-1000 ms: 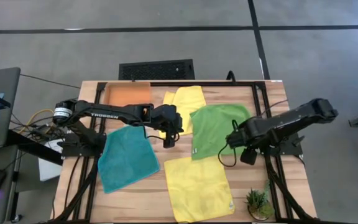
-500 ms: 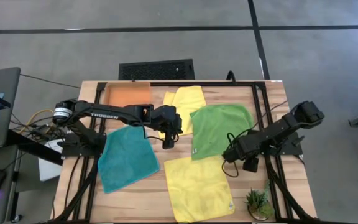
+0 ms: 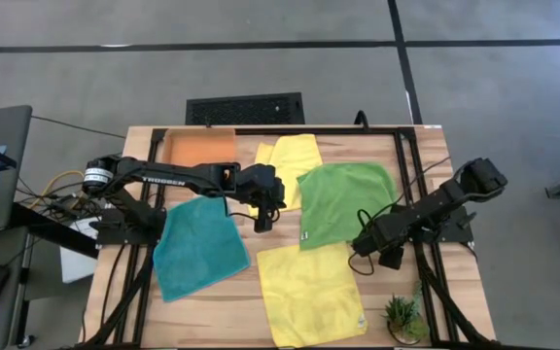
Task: Fold microfiber towels
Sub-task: Fold the green microfiber towel
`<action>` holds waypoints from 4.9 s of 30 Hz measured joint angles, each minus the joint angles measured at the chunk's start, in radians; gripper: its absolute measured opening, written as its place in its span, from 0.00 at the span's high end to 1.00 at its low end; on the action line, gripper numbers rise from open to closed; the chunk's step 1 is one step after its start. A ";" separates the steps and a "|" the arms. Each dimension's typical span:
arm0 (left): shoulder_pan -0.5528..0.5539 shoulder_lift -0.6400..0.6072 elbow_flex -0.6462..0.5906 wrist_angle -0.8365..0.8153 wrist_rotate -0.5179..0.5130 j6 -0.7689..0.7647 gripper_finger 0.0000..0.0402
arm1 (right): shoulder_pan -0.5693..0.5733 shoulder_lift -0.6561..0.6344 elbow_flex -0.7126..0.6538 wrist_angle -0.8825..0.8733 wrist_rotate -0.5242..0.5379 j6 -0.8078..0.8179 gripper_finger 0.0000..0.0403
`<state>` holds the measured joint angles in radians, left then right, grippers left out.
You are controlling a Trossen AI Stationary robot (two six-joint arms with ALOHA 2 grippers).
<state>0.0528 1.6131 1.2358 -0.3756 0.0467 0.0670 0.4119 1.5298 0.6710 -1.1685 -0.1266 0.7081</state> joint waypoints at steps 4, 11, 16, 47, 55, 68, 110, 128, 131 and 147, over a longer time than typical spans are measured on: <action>0.000 0.000 0.000 0.000 0.000 0.000 1.00 | -0.008 0.041 -0.002 0.004 0.032 0.042 0.42; 0.000 0.000 0.000 0.000 0.000 -0.001 1.00 | -0.023 0.136 0.003 -0.001 0.051 0.063 0.43; 0.000 0.000 0.000 0.000 -0.001 -0.002 1.00 | -0.038 0.133 0.003 -0.011 0.102 0.080 0.54; 0.000 0.001 0.000 -0.035 -0.001 -0.004 1.00 | -0.368 -0.111 0.225 -0.031 0.202 -0.145 0.98; -0.001 0.010 -0.002 -0.014 -0.035 -0.138 1.00 | -0.473 -0.173 0.296 -0.030 0.218 -0.271 0.99; -0.035 0.100 -0.001 0.103 -0.033 -0.161 0.71 | -0.608 -0.179 0.447 -0.031 0.264 -0.522 0.98; -0.181 0.453 -0.001 0.428 -0.038 -0.042 0.65 | -0.768 -0.191 0.458 -0.028 0.264 -0.506 0.98; -0.181 0.466 -0.001 0.442 -0.071 -0.061 0.65 | -0.768 -0.191 0.458 -0.027 0.265 -0.506 0.98; -0.181 0.490 0.001 0.455 -0.071 -0.065 0.65 | -0.768 -0.191 0.458 -0.024 0.265 -0.506 0.98; -0.157 0.398 -0.002 0.294 -0.087 -0.125 0.98 | -0.768 -0.191 0.470 -0.032 0.264 -0.506 0.98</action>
<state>-0.1042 2.0108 1.2343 -0.0818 -0.0399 -0.0584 -0.3561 1.3388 1.1408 -1.2008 0.1371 0.2024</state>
